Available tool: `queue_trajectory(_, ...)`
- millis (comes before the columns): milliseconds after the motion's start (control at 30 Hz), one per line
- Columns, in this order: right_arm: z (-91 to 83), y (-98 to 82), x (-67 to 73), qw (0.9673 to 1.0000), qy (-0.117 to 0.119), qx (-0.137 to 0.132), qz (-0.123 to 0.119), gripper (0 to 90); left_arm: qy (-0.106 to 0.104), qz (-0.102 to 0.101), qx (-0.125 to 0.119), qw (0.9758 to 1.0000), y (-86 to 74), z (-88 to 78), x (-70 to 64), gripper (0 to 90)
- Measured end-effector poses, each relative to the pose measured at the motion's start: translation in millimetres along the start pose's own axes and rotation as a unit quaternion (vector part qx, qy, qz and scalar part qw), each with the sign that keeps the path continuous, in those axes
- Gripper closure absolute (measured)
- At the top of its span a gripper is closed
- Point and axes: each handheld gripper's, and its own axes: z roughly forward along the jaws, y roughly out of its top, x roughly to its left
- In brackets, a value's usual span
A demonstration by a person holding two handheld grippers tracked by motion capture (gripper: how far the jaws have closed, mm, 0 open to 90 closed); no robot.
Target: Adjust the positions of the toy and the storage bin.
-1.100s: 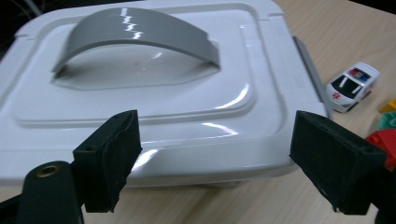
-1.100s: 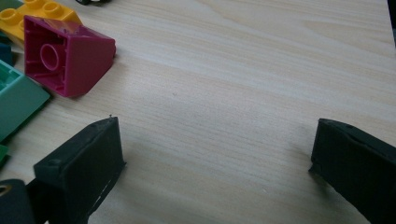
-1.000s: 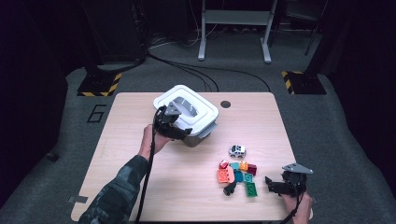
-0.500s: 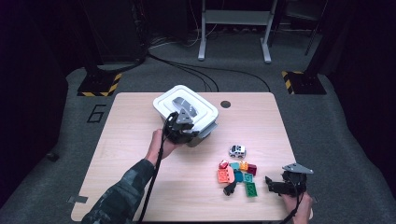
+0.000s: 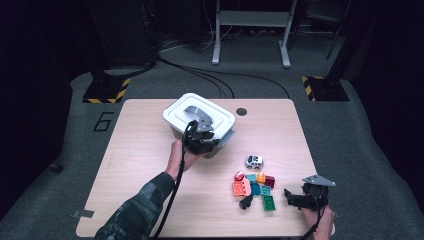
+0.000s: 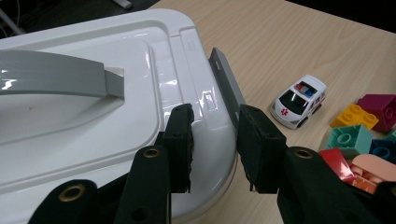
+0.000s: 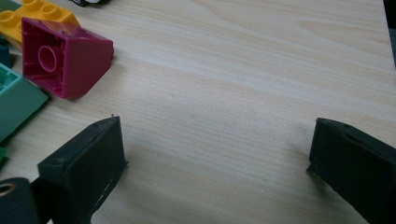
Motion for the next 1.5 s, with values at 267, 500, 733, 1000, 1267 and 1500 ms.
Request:
queue_trajectory(267,0.0,0.0,0.0,1.0,0.0,0.0,0.0,2.5,0.014,-0.022,0.003,0.9997,15.4,15.9,-13.8,64.6)
queue_trajectory(500,-0.1,0.0,-0.1,1.0,-0.001,-0.001,0.001,2.8,0.021,-0.019,0.005,0.9996,20.7,18.6,-13.3,58.6)
queue_trajectory(733,-0.4,-0.1,0.2,1.0,-0.001,0.0,0.003,3.1,0.025,-0.03,-0.009,0.9992,17.6,-6.4,5.6,36.8)
queue_trajectory(1000,-0.4,-0.1,0.1,1.0,-0.002,-0.001,0.003,3.3,0.066,-0.071,-0.034,0.9947,-2.9,-48.2,59.6,25.2)
queue_trajectory(1267,-0.4,-0.2,0.1,1.0,-0.002,-0.001,0.004,3.5,0.099,-0.113,-0.034,0.9881,-25.3,-68.2,119.8,22.8)
queue_trajectory(1500,-0.6,-0.2,0.0,1.0,-0.003,-0.002,0.005,4.0,0.111,-0.155,-0.016,0.9816,-44.5,-61.5,158.8,28.3)
